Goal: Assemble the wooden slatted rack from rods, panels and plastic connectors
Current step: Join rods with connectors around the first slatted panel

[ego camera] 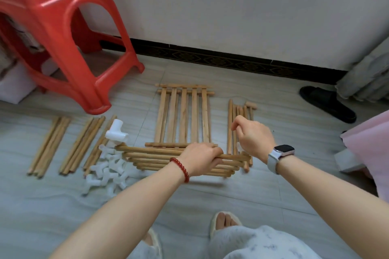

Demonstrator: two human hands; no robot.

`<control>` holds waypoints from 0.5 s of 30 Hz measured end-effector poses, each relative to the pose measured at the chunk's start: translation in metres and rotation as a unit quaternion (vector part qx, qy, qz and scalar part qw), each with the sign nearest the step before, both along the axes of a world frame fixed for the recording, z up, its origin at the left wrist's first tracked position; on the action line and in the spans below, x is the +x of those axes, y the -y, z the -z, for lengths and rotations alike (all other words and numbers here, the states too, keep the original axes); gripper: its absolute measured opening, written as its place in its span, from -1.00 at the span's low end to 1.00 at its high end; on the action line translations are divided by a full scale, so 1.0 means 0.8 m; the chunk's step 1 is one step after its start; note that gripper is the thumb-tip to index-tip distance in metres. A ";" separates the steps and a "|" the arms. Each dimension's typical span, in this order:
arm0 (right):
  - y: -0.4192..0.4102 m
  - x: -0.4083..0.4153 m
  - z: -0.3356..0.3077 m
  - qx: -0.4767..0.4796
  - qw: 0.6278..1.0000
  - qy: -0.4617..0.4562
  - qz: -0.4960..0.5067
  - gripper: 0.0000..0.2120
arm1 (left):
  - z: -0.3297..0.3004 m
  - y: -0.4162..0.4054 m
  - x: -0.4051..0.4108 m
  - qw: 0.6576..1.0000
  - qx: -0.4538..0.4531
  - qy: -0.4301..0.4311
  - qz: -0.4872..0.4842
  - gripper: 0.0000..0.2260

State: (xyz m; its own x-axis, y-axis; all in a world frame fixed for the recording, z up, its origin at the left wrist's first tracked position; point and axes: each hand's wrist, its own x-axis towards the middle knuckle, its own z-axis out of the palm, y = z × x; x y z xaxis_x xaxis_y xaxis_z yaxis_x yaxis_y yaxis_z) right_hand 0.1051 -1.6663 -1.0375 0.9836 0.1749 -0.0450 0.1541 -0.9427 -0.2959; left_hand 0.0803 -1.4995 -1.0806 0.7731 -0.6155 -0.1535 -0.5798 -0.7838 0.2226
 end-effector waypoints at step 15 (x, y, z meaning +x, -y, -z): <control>-0.160 0.022 0.071 -0.109 0.973 0.072 -0.189 -0.66 | 0.005 -0.149 0.053 0.967 0.119 0.172 -0.144 -0.84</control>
State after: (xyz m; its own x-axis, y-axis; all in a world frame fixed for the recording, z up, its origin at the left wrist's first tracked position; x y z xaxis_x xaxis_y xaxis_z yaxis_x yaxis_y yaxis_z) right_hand 0.1225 -1.5382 -1.0945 0.8495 0.5274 0.0125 0.5274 -0.8485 -0.0439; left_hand 0.1228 -1.3806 -1.0845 0.9379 -0.3454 0.0320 -0.3371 -0.9292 -0.1514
